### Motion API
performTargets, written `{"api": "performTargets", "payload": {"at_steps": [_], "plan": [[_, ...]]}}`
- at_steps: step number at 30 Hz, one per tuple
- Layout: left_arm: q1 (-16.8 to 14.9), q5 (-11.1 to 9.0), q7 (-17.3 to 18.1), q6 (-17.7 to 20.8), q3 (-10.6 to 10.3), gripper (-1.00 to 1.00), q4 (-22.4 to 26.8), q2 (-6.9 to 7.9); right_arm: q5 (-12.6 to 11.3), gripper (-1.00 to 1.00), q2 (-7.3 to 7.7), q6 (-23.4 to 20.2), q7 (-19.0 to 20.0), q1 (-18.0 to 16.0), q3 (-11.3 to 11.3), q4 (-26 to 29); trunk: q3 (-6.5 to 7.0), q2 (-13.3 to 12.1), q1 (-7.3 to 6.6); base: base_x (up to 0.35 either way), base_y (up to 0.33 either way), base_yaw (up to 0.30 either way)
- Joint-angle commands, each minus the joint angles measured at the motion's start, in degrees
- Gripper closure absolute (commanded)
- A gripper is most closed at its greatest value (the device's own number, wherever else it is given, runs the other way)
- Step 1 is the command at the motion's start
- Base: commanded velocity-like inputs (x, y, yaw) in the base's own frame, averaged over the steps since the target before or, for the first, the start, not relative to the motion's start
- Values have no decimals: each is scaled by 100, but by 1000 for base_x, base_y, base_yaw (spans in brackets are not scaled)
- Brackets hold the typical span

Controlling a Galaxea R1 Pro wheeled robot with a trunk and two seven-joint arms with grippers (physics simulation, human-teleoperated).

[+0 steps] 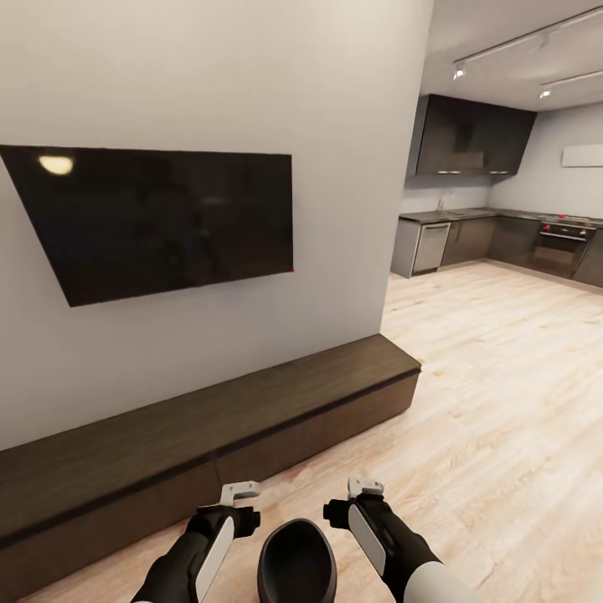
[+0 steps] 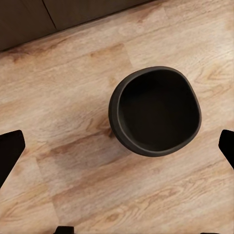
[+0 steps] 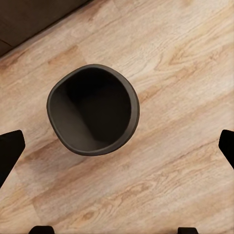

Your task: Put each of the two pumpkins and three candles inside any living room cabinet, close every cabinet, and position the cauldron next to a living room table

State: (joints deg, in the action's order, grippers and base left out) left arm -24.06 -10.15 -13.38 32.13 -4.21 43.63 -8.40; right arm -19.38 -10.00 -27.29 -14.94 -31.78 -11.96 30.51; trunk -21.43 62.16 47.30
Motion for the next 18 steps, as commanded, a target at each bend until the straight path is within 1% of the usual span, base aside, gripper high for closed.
{"api": "performTargets", "payload": {"at_steps": [1, 18], "plan": [[-3, -60, -51, 21, -19, -100, 10, 3, -49, -100, 0, -19, -50, -3, -17, 8, -25, 46, 23, 0, 0, 0], [-3, -48, -51, 13, -26, -100, 14, 5, -42, -100, 0, -27, -39, -3, -51, 15, -331, 728, 396, 0, 0, 0]]}}
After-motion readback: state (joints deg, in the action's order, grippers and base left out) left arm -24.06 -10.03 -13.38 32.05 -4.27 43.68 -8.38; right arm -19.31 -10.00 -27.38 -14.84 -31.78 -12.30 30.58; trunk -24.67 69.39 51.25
